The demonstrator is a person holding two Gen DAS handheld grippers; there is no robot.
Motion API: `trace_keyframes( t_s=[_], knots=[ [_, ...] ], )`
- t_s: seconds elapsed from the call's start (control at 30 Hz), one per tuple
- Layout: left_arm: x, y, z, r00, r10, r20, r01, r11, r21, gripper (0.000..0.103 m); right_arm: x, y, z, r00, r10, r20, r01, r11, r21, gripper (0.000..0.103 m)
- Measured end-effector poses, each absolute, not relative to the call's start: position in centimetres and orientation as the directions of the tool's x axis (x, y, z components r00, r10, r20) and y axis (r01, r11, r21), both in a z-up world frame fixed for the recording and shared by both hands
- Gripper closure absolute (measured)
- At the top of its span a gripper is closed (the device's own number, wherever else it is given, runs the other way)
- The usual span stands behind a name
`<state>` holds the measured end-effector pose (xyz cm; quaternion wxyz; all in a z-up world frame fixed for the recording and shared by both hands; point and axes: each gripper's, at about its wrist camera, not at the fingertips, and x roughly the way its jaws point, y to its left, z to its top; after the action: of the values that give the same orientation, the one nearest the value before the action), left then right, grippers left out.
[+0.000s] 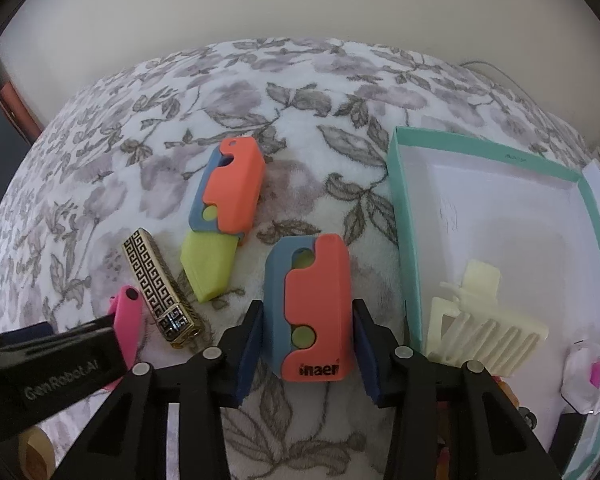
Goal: Organize rigid objects
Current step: 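Grasp the pink watch with the left gripper while the right gripper grasps the orange-blue toy knife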
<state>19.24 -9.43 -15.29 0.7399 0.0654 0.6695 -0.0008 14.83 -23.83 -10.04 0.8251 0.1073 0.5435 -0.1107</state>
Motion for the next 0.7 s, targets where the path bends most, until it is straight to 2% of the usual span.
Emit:
trace_keyframes(
  t_s=[0.03, 0.17, 0.37, 0.7],
  knots=[
    [19.0, -9.9, -15.6, 0.083, 0.071, -0.994, 0.109, 0.991, 0.08, 0.039, 14.8, -24.1, -10.0, 0.389, -0.05, -0.92, 0.308, 0.948, 0.079, 0.058],
    [18.5, -11.0, -15.6, 0.086, 0.043, -0.995, 0.15, 0.987, 0.056, 0.06, 14.5, -25.1, -9.7, 0.398, 0.017, -0.917, 0.335, 0.928, 0.163, 0.058],
    [17.8, -12.8, -15.6, 0.086, 0.03, -0.996, 0.188, 0.981, 0.046, 0.081, 14.4, -25.6, -9.2, 0.399, 0.008, -0.917, 0.348, 0.924, 0.159, 0.058],
    [17.9, -13.8, -15.1, 0.09, 0.039, -0.995, 0.195, 0.979, 0.057, 0.089, 13.7, -26.2, -7.2, 0.444, 0.03, -0.895, 0.36, 0.909, 0.21, 0.058]
  ],
)
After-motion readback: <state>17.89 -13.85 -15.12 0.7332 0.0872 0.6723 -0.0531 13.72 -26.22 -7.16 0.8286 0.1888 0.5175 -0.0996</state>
